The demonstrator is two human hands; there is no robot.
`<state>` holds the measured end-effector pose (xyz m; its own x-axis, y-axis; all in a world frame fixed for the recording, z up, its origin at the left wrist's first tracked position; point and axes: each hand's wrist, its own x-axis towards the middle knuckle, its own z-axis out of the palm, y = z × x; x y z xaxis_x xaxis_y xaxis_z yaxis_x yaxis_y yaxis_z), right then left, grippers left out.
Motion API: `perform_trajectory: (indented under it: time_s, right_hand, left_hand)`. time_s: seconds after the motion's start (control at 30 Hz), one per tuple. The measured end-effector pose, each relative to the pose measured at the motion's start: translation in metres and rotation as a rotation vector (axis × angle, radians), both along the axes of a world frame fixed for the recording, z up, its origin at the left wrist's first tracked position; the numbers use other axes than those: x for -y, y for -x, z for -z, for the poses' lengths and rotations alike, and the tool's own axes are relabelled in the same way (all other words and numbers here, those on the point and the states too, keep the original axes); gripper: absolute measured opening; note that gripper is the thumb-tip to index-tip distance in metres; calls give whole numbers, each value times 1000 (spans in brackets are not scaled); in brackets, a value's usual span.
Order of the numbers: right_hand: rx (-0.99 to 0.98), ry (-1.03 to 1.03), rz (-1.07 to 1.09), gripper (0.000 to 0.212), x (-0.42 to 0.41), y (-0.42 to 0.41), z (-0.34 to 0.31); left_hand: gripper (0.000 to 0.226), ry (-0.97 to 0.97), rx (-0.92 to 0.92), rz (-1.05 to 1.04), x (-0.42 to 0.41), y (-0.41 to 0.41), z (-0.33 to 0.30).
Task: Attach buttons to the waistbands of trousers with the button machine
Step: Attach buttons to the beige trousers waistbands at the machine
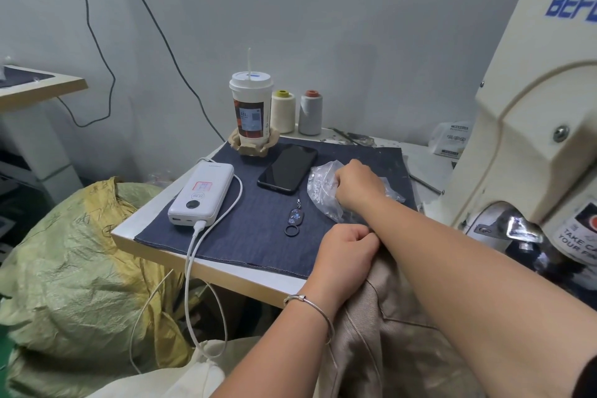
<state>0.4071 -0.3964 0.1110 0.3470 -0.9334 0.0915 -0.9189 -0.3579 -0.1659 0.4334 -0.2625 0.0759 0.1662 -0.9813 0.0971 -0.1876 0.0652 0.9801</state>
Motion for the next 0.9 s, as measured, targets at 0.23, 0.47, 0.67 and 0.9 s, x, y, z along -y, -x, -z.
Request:
perform_trajectory:
  time_s: [0.23, 0.47, 0.67, 0.9]
  right_hand:
    - [15, -7, -1, 29, -1, 1, 0]
    - [-7, 26, 24, 27, -3, 1, 2]
    - [-72, 98, -28, 22, -6, 2, 2]
    - [-13, -34, 13, 27, -6, 8, 2]
  left_hand:
    - [30, 1, 16, -4, 0, 0, 0]
    - [32, -7, 3, -6, -1, 1, -1]
    - [33, -22, -26, 21, -3, 1, -2]
    - [44, -16, -33, 19, -5, 3, -6]
